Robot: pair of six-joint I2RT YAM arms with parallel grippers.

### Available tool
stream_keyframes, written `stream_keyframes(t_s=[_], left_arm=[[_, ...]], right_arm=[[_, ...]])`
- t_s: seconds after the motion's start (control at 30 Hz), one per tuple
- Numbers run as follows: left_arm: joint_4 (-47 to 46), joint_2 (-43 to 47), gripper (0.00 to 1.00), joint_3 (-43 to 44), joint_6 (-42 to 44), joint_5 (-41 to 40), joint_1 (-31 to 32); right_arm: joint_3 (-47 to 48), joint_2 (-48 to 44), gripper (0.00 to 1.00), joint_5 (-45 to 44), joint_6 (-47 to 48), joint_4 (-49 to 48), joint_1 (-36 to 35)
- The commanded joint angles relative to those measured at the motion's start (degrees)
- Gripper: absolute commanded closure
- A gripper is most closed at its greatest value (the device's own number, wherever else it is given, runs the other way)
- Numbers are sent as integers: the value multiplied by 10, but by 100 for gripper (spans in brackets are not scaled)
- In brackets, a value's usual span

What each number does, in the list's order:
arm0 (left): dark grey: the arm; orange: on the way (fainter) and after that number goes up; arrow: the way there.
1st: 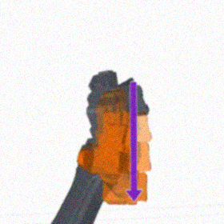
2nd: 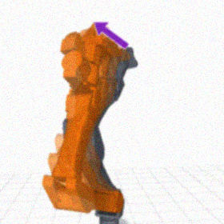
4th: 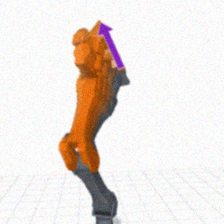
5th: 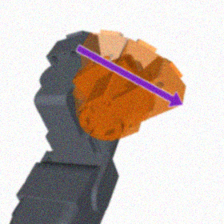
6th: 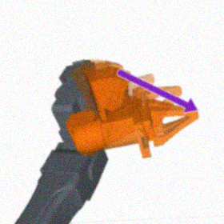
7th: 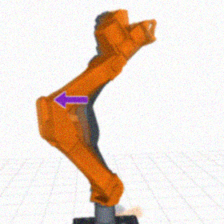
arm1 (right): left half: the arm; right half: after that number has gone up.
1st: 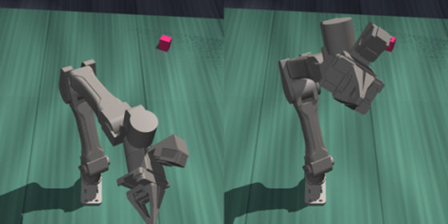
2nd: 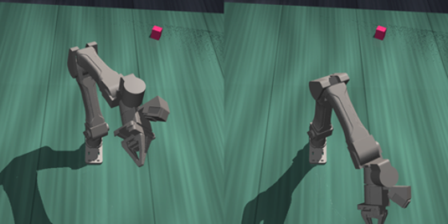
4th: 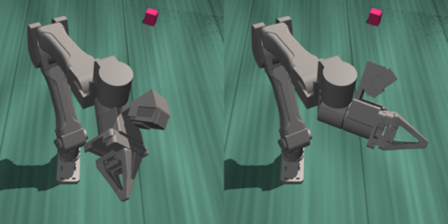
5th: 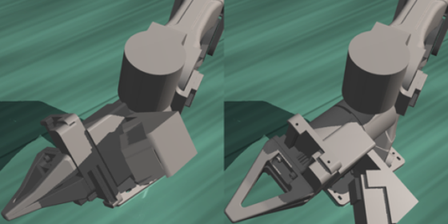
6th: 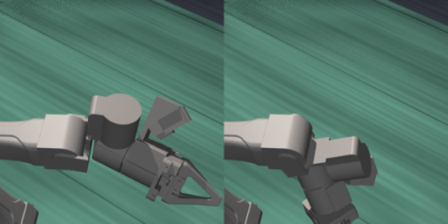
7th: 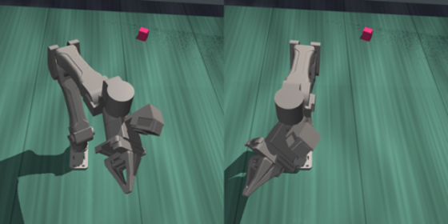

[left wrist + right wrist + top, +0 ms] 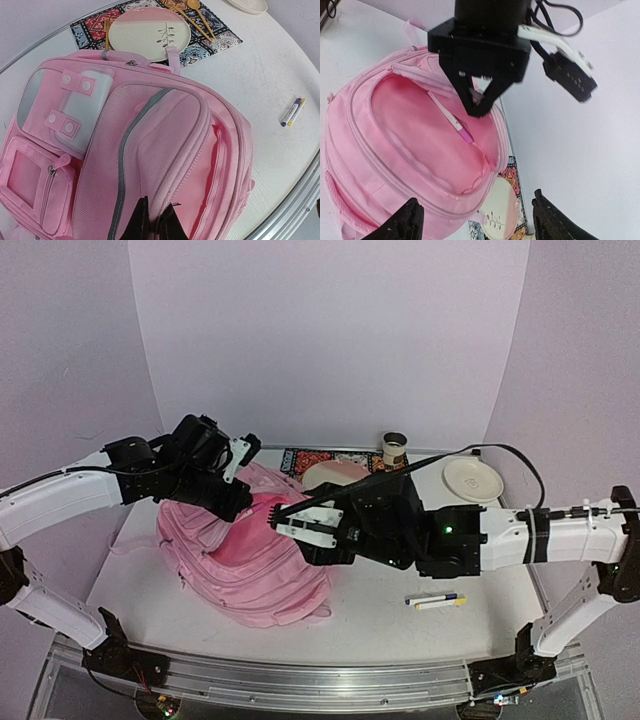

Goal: Pack the student bag
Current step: Adjust the pen at the center of the board.

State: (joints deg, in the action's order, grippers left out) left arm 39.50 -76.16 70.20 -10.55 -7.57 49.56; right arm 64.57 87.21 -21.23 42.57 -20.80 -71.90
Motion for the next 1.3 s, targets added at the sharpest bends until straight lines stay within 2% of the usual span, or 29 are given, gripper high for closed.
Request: stream_keyframes(t_s=[0.0, 0.17, 0.3, 0.37, 0.6, 0.93, 1.27], left_arm=[[11, 44, 100, 62, -41, -64, -1], [85, 52, 100, 71, -76, -92, -1], [123, 60, 100, 69, -108, -100, -1], [128, 62, 100, 67, -121, -92, -1], [131, 45, 100, 75, -147, -55, -1], [97, -18, 100, 105, -131, -38, -1], [-8, -30, 100, 82, -78, -4, -1]], right_arm=[[-61, -71, 20, -63, -163, 39, 0], [-115, -140, 11, -113, -328, 90, 14], [-124, -178, 2, -112, -490, 183, 44], [-131, -192, 2, -100, -571, 232, 62], [-172, -237, 2, 3, -768, 344, 151], [-269, -245, 2, 74, -963, 376, 203], [-347, -230, 18, 100, -1092, 379, 263]])
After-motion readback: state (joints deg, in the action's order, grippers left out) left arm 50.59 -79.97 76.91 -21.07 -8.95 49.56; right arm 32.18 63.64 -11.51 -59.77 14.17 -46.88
